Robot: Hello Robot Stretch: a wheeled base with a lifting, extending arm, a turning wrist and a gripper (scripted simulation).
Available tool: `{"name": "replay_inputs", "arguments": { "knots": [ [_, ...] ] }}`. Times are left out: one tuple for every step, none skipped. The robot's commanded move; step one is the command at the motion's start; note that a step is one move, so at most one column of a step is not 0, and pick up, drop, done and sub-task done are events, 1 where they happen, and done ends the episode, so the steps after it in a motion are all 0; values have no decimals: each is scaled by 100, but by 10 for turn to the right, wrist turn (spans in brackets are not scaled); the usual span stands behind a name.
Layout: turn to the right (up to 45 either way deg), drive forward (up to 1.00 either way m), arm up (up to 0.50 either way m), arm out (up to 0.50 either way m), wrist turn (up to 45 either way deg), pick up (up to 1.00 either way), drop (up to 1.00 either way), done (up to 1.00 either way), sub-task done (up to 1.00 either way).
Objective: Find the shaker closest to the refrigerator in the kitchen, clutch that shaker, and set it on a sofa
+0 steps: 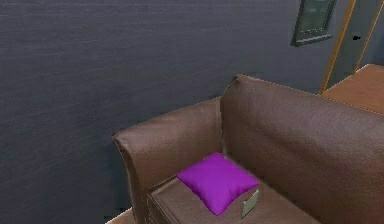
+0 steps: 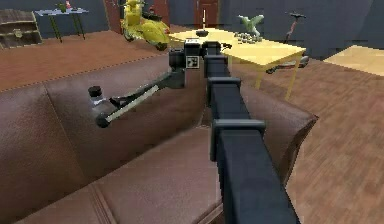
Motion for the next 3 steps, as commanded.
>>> {"name": "replay_inputs", "arguments": {
  "knots": [
    [0, 0, -22, 0, 0, 0, 0, 0, 0],
    [0, 0, -32, 0, 0, 0, 0, 0, 0],
    [0, 0, 0, 0, 0, 0, 100, 0, 0]
  ]
}}
